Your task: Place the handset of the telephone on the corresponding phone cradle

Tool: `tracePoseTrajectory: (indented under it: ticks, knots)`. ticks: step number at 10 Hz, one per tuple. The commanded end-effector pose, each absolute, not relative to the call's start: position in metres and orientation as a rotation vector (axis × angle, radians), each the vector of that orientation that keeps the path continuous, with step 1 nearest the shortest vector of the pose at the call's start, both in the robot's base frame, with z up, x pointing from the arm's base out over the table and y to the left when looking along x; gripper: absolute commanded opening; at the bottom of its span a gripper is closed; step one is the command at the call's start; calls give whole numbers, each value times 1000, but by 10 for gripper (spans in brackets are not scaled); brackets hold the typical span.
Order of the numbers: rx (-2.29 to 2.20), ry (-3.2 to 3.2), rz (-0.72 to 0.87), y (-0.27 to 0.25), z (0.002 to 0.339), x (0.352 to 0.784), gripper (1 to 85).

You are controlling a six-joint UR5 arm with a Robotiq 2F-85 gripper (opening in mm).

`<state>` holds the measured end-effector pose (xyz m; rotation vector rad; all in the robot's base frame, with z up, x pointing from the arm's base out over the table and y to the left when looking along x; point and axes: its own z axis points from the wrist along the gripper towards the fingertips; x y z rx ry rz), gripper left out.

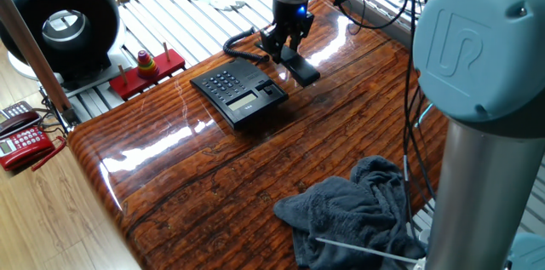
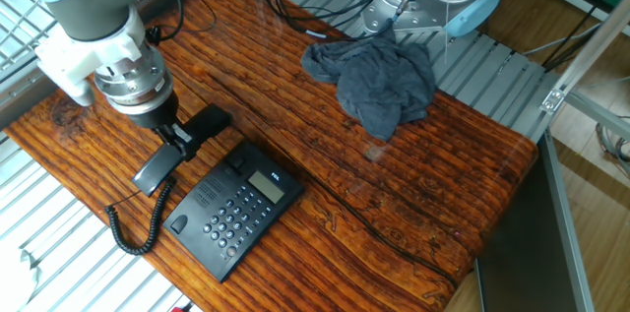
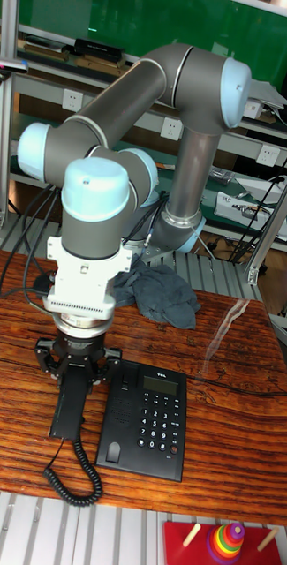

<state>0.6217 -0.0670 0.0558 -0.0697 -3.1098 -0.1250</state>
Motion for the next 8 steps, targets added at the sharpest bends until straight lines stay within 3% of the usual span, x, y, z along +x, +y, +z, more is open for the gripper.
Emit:
tracePoseTrajectory:
  ticks: [1, 8]
  knots:
    - [-97, -3104, -157, -50, 69, 626, 287]
    - [-125, -3082, -174, -23, 72, 630, 257]
